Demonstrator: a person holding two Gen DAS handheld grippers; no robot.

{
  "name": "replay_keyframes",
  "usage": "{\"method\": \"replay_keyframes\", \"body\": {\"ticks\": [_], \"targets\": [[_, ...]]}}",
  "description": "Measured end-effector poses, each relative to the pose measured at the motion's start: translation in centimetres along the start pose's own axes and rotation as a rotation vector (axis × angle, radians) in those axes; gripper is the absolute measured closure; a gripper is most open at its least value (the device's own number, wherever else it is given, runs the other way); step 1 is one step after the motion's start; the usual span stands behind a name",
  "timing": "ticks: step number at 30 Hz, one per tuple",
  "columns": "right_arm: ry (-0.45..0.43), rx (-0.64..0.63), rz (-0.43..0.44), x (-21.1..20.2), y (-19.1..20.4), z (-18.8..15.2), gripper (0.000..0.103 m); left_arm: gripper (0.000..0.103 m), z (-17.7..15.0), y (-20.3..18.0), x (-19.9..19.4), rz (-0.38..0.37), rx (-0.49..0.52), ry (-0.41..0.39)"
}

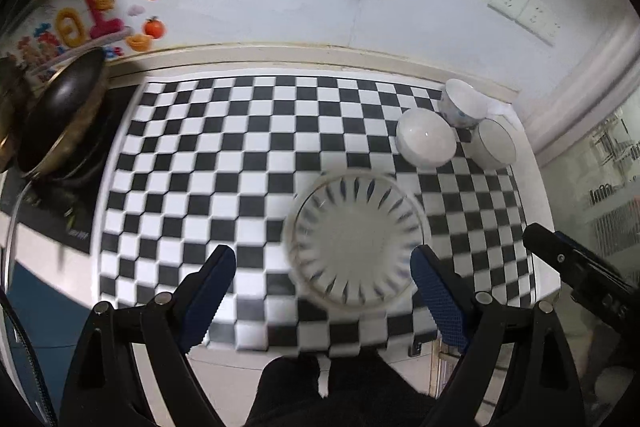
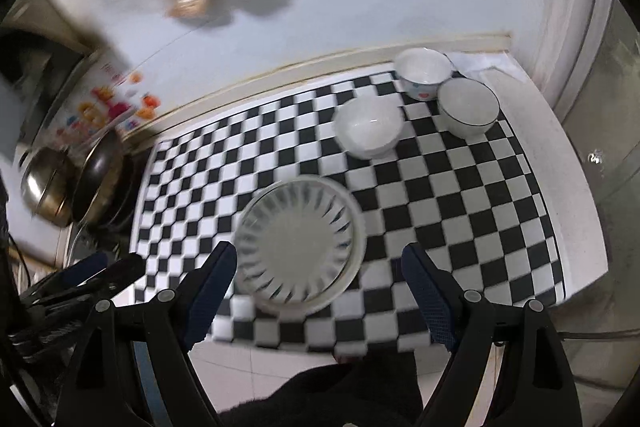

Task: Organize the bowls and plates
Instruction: 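Move both tools toward the white bowls, then grip the rim of a plain white bowl with both tools and lift it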

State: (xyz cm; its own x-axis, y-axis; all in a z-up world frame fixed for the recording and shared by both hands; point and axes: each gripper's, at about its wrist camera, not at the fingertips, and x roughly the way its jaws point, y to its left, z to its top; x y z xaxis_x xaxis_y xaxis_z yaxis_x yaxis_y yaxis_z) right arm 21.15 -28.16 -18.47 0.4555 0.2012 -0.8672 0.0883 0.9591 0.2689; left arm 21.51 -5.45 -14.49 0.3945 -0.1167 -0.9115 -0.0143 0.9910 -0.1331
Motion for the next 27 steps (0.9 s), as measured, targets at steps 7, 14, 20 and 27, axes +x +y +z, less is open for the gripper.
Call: {"method": "replay_keyframes", "body": {"ticks": [7, 14, 20, 27], "targets": [[0.121, 0.115, -0.007, 10.9, -6.8, 8.3, 0.018, 0.014, 7.9, -4.2, 10.8, -0.074, 0.021, 0.139], [0.26, 0.136, -0.017, 22.0, -10.6, 14.0, 0.044, 0.052, 13.4, -8.4, 23.2, -0.137, 0.002, 0.336], [0.353, 0.116, 0.011, 27.8, -11.2, 15.4, 0.09, 0.082, 14.9, -11.0, 28.9, -0.138, 0.034, 0.412], [0.353, 0.059, 0.014, 26.4, -10.8, 15.0, 0.091, 0.084, 13.4, -13.2, 26.3, -0.092, 0.096, 0.381]]}}
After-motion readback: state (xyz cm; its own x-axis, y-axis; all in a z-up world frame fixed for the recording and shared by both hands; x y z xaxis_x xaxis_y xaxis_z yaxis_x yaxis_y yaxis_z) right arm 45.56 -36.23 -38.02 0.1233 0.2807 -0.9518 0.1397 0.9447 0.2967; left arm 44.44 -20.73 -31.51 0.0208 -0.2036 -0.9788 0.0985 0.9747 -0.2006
